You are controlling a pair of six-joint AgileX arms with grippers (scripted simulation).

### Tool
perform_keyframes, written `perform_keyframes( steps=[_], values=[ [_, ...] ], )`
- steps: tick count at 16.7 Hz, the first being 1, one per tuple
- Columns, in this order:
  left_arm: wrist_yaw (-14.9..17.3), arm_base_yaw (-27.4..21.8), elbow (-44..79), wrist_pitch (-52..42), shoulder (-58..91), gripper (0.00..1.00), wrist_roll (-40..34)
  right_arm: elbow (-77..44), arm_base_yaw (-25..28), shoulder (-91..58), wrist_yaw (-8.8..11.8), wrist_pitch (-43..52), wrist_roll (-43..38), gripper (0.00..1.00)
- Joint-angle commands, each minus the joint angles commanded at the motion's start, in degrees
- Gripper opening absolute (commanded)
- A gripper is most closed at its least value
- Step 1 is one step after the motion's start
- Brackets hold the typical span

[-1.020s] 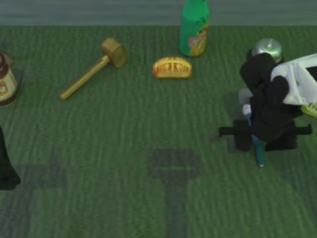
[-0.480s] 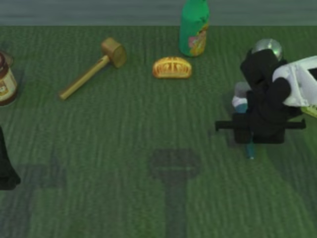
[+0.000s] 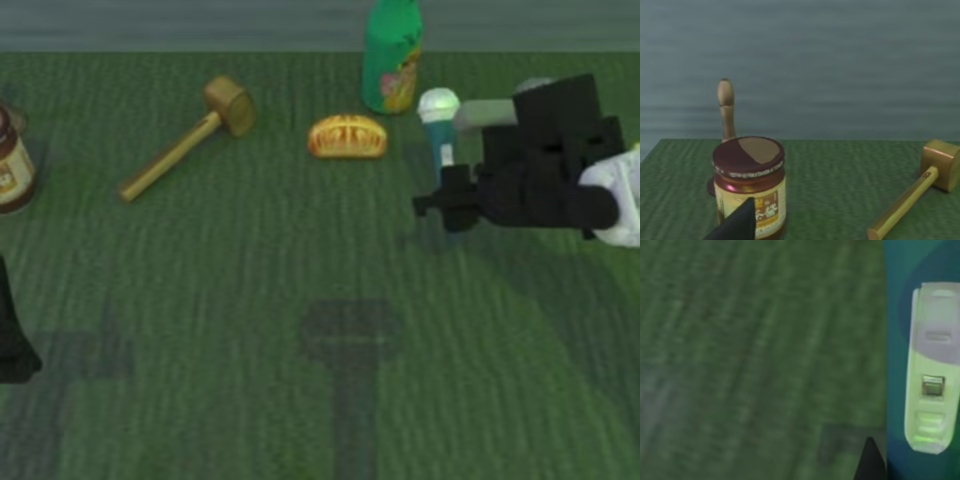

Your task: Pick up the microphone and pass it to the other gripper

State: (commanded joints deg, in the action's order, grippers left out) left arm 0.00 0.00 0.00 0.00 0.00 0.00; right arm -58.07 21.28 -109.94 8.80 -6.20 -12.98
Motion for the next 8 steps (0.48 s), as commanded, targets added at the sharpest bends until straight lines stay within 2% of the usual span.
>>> perform_keyframes(
  steps=[5, 8],
  values=[
    [0.00, 0.00, 0.00, 0.00, 0.00, 1.00, 0.00, 7.33, -0.07, 5.86, 7.63, -25.68, 6.10, 0.00],
    [0.00, 0.00, 0.00, 0.00, 0.00, 1.00, 0.00, 10.80, -0.24, 10.08, 11.39, -37.66, 9.35, 0.00]
  ],
)
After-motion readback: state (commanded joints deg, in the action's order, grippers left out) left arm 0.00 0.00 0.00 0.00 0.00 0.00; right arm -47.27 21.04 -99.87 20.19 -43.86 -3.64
